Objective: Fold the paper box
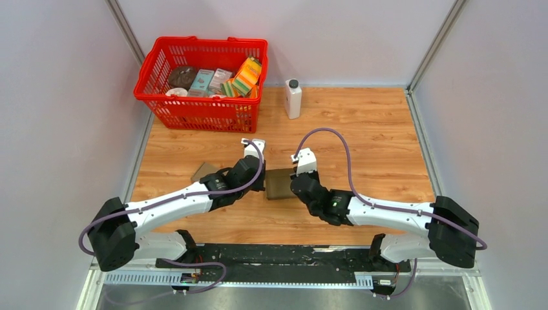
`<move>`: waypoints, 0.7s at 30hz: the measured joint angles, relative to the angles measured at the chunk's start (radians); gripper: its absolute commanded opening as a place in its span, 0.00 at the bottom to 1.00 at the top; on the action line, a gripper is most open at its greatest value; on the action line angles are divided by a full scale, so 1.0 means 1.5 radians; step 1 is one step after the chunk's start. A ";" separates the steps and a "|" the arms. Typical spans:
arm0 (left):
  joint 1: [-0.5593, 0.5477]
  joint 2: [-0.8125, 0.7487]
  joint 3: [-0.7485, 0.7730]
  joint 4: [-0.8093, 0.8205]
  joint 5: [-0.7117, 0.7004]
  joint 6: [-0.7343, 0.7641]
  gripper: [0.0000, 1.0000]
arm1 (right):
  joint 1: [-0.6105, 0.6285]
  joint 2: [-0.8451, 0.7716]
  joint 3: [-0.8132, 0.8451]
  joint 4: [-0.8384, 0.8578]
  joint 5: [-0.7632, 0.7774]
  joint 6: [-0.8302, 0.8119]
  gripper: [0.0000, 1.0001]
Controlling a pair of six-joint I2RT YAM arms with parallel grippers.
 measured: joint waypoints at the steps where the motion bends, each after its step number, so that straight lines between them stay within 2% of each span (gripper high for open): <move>1: -0.001 0.008 0.000 0.014 -0.007 0.000 0.00 | 0.000 0.002 -0.003 0.007 0.010 0.005 0.00; 9: -0.016 0.054 -0.028 0.111 -0.037 -0.001 0.00 | -0.001 0.040 -0.037 0.045 0.050 0.048 0.00; 21: -0.066 0.075 -0.071 0.183 -0.082 -0.007 0.00 | 0.000 0.036 -0.098 0.097 0.056 0.115 0.00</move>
